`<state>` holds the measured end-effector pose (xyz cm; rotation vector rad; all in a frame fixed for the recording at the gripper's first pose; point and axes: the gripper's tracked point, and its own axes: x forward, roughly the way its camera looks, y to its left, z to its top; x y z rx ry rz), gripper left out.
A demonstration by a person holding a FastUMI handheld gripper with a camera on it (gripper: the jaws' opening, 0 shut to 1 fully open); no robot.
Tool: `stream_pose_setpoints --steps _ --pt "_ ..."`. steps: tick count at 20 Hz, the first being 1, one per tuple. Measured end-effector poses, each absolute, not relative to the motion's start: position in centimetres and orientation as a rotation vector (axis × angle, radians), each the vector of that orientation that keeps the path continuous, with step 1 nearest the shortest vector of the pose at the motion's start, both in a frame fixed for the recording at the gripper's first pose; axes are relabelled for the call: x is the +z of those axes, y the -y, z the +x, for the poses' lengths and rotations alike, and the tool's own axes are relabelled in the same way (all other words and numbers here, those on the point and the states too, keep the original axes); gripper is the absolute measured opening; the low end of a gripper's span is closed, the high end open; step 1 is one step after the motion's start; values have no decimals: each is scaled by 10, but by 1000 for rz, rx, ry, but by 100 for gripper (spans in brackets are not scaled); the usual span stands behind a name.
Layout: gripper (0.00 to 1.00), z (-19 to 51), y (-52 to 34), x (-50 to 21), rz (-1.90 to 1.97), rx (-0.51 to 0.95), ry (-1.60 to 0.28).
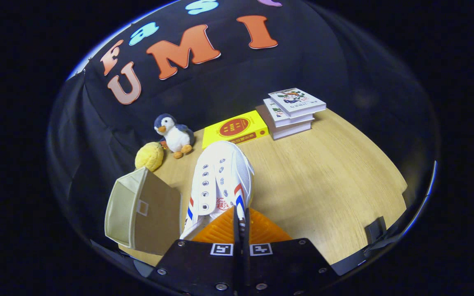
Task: Open the storage box then place both shoes into the box .Put the left shoe in first, then the right shoe, with the right side of both shoes facing outward in a uniform manner.
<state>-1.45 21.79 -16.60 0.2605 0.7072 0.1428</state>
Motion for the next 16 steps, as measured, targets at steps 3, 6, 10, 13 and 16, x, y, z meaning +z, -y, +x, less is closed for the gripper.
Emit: stream_pose_setpoints --steps 3,6,10,13,16 --pt "0 -21 -273 -145 289 183 -696" --pt "0 -27 -326 -129 309 228 -688" --pt "0 -37 -390 -124 298 285 -684" --pt "0 -43 -427 -134 297 321 -710" --pt "0 -45 -444 -152 245 312 -733"
